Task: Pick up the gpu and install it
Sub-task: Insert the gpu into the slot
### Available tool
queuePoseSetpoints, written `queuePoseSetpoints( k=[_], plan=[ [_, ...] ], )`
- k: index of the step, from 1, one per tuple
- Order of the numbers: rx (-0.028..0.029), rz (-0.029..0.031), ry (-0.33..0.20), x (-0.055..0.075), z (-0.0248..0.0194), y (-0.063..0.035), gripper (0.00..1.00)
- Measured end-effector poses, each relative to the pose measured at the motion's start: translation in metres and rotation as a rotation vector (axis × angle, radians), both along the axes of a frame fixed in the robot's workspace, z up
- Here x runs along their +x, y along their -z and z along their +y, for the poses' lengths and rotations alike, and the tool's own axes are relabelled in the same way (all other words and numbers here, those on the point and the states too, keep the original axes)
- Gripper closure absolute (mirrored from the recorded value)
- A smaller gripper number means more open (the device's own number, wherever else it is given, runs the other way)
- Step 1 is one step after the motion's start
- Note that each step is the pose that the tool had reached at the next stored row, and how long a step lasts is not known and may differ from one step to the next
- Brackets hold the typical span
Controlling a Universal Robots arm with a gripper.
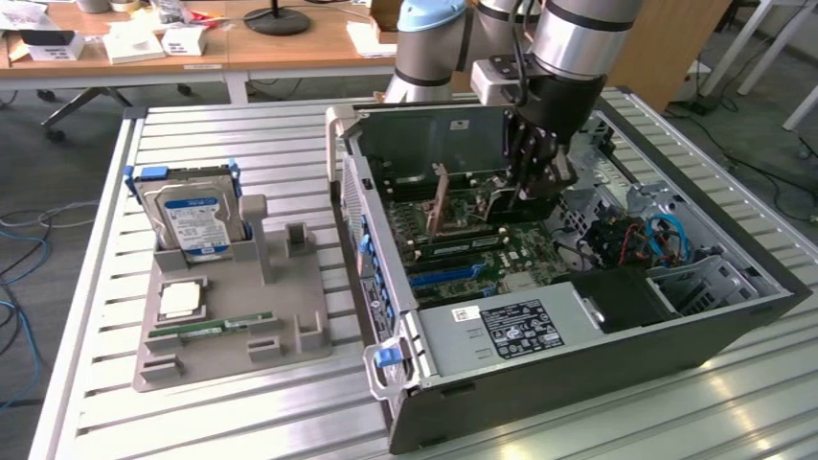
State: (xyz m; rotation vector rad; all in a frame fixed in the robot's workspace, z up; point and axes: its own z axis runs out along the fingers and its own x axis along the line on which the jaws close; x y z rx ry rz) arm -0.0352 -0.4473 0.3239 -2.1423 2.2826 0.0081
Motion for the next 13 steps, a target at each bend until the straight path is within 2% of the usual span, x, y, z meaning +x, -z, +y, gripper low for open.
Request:
queuePoseSetpoints(
  k=[13],
  plan=[
    [-0.0001, 0.0000, 0.000, -0.0002, 0.0000, 0.0090, 0.74]
  ],
)
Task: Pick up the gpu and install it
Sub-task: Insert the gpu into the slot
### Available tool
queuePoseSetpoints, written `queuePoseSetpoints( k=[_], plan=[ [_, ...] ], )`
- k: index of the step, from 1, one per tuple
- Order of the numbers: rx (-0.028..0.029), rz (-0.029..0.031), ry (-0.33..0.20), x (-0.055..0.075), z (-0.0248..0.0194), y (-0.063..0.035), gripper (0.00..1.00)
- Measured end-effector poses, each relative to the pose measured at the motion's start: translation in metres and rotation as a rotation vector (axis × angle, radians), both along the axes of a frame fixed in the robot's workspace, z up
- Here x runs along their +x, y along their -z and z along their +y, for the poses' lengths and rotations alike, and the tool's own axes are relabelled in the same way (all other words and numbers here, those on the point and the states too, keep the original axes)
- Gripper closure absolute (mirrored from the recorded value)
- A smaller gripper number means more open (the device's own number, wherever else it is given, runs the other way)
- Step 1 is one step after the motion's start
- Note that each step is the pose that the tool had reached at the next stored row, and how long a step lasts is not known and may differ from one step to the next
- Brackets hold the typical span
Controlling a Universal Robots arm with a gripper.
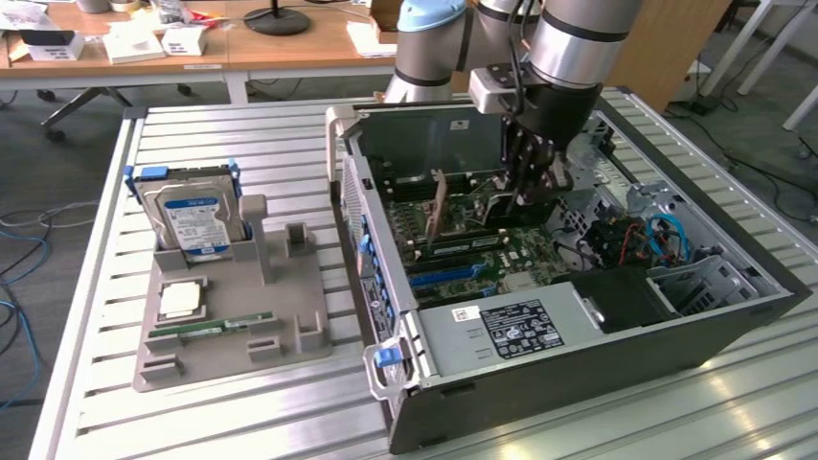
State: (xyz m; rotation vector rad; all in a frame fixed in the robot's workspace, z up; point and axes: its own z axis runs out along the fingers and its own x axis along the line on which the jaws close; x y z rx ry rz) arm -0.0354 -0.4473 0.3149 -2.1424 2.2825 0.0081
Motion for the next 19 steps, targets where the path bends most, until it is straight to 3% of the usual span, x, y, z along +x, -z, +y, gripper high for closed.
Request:
queuePoseSetpoints(
  k=[19],
  plan=[
    [0.0001, 0.0000, 0.000, -0.0006, 0.0000, 0.0055, 0.74]
  ],
)
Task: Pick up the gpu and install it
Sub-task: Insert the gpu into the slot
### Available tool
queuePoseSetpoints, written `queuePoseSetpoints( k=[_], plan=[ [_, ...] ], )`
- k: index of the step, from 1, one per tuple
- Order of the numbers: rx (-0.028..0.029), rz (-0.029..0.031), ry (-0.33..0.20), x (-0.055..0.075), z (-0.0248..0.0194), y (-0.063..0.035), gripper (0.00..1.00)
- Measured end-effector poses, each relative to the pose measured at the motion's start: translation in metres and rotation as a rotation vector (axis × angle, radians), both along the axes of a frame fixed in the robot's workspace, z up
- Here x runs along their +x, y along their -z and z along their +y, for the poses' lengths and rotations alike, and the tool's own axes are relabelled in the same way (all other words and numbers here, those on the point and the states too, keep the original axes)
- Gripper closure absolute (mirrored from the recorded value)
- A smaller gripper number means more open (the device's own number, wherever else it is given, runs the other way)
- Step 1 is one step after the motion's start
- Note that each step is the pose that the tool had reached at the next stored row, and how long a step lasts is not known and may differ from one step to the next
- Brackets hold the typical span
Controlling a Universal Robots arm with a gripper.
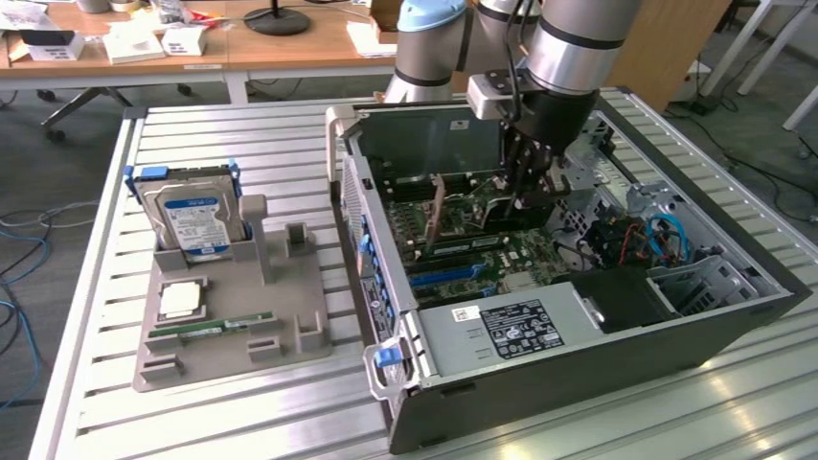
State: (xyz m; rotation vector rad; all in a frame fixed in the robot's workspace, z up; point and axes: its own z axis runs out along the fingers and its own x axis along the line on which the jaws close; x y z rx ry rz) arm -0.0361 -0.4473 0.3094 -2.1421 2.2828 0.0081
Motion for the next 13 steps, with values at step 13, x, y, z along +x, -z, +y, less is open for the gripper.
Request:
queuePoseSetpoints(
  k=[13],
  plan=[
    [-0.0004, 0.0000, 0.000, -0.0105, 0.0001, 0.0013, 0.74]
  ],
)
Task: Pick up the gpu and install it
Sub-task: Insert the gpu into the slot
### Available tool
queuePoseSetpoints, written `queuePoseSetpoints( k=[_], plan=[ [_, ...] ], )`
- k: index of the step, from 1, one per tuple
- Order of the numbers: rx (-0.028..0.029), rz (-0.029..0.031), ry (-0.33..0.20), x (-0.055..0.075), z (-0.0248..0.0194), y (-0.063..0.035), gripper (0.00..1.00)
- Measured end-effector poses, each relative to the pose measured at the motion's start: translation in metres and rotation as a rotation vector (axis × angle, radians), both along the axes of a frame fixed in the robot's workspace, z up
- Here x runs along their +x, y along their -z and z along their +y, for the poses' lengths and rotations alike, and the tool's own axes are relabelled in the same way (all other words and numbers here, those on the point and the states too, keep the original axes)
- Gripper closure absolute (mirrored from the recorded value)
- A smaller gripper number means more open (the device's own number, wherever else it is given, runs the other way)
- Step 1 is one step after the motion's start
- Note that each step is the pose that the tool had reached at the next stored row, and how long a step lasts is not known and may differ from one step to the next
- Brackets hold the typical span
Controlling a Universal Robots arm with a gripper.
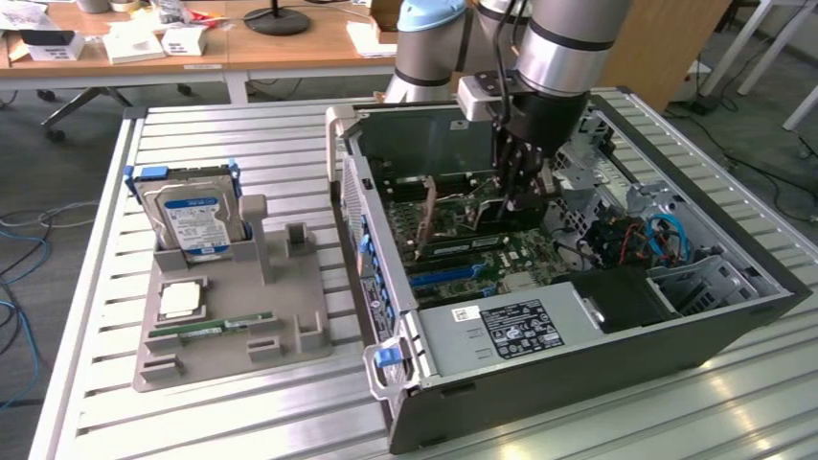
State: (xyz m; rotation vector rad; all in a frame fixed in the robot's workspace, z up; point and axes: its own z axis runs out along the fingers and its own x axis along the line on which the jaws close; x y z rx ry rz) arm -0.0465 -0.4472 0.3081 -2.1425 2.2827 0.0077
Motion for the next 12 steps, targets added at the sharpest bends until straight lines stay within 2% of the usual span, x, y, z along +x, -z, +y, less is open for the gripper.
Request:
queuePoseSetpoints(
  k=[12],
  plan=[
    [-0.0007, 0.0000, 0.000, -0.0045, 0.0000, 0.0083, 0.74]
  ],
)
